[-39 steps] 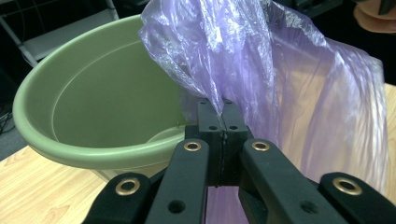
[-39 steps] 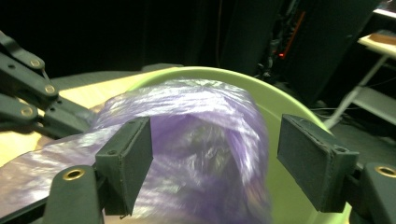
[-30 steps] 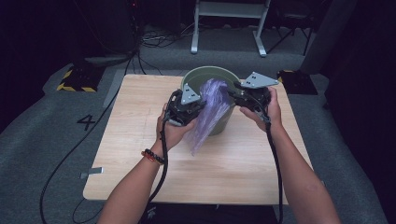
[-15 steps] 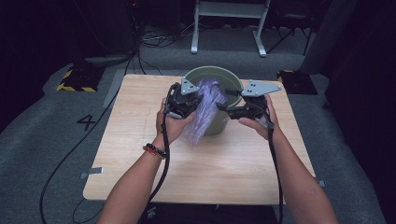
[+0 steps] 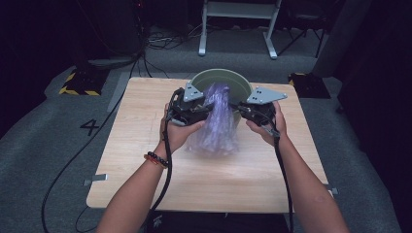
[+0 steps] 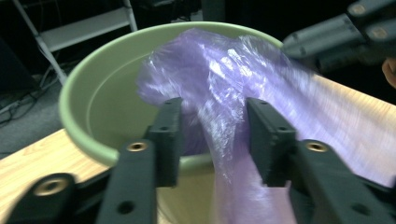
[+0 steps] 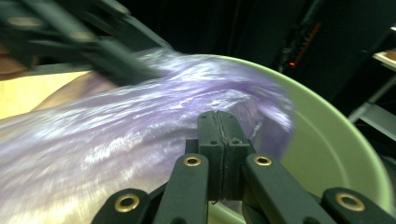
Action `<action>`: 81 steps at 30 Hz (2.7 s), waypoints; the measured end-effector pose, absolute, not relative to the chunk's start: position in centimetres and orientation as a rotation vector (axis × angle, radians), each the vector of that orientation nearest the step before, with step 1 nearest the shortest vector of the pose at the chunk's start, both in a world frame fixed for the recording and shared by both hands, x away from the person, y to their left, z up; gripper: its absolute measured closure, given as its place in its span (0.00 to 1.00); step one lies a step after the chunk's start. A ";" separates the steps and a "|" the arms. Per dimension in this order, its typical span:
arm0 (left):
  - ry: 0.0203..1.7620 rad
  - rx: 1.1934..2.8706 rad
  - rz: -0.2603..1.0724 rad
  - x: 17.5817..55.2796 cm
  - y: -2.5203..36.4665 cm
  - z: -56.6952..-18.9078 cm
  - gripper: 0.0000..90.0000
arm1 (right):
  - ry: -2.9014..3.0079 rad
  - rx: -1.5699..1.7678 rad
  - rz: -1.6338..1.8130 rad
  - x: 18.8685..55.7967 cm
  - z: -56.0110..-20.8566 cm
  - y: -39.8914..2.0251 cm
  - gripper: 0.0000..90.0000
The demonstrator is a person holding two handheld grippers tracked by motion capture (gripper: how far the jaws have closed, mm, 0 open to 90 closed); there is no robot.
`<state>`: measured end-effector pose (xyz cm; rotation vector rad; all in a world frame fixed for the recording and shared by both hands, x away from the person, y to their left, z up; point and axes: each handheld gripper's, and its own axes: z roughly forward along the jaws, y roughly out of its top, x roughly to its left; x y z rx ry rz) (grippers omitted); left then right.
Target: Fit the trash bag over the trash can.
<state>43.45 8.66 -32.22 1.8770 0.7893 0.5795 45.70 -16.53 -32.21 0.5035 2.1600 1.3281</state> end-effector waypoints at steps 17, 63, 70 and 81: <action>0.546 1.927 0.472 39.3 8.6 -35.1 0.29 | 2.083 0.740 1.324 48.2 -32.1 -17.8 1.00; 0.715 1.940 0.673 42.5 7.4 -33.5 1.00 | 2.224 0.375 1.555 40.4 -30.6 -19.7 0.29; 0.723 1.944 0.673 42.5 7.4 -33.3 1.00 | 2.222 0.350 1.475 39.7 -30.7 -18.7 0.41; 0.710 1.915 0.618 42.8 9.3 -32.9 0.96 | 2.185 0.429 1.318 42.0 -32.0 -18.7 1.00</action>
